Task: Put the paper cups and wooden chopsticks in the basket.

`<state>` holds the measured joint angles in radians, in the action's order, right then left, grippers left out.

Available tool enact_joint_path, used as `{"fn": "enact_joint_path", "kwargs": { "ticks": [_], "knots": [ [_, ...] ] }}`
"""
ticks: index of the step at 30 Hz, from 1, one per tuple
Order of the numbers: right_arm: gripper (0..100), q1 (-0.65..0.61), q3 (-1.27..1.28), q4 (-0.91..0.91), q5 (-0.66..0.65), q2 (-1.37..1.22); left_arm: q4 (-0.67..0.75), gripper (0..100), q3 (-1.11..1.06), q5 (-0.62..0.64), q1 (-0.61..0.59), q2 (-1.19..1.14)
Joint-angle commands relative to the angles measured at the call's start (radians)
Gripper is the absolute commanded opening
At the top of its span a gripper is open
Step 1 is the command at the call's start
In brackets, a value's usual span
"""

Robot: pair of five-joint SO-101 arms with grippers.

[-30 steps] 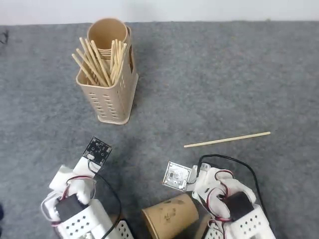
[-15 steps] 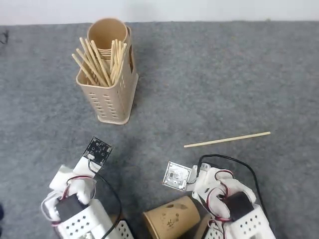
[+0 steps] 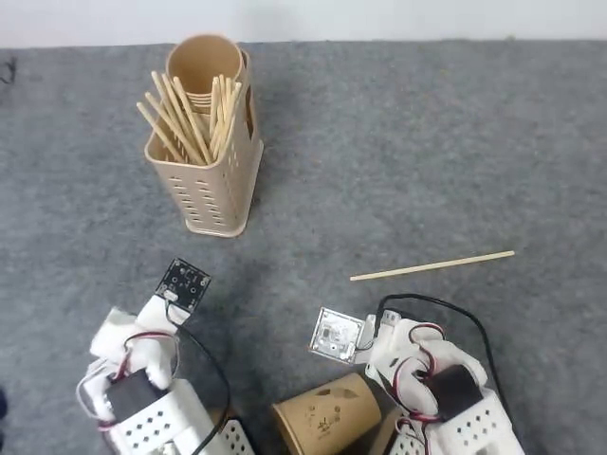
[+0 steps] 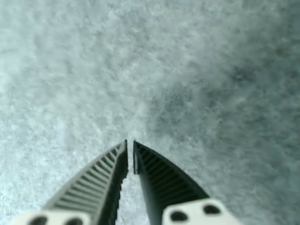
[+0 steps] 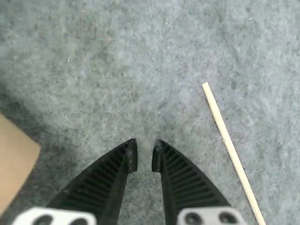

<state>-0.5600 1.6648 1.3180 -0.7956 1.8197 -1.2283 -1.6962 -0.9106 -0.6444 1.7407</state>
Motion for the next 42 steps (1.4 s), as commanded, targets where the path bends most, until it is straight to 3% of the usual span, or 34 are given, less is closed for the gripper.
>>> {"fn": "enact_joint_path", "kwargs": {
  "ticks": [1,12,18,24,31,35,42],
  "knots": [
    [7.8,-0.007,0.018,0.042,-0.020,-0.007,0.012,2,0.008,0.003,0.009,0.005],
    [7.6,0.025,0.005,-0.024,-0.014,-0.005,-0.028,1,0.012,0.003,0.005,0.006],
    [7.5,0.203,-0.353,0.008,0.133,-0.016,-0.006,1,0.070,0.164,0.009,0.006],
    [7.5,0.193,-0.624,0.110,0.133,-0.093,0.029,1,0.033,0.272,0.005,0.006],
    [0.8,0.185,-0.977,0.282,0.100,-0.493,0.037,1,0.028,0.301,0.005,0.006],
    [2.4,0.047,-1.195,0.476,0.103,-0.696,0.037,1,0.027,0.301,0.003,0.006],
    [0.8,-0.367,-1.177,0.478,0.153,-0.834,0.034,1,0.025,0.298,0.003,0.006]
  ]
}}
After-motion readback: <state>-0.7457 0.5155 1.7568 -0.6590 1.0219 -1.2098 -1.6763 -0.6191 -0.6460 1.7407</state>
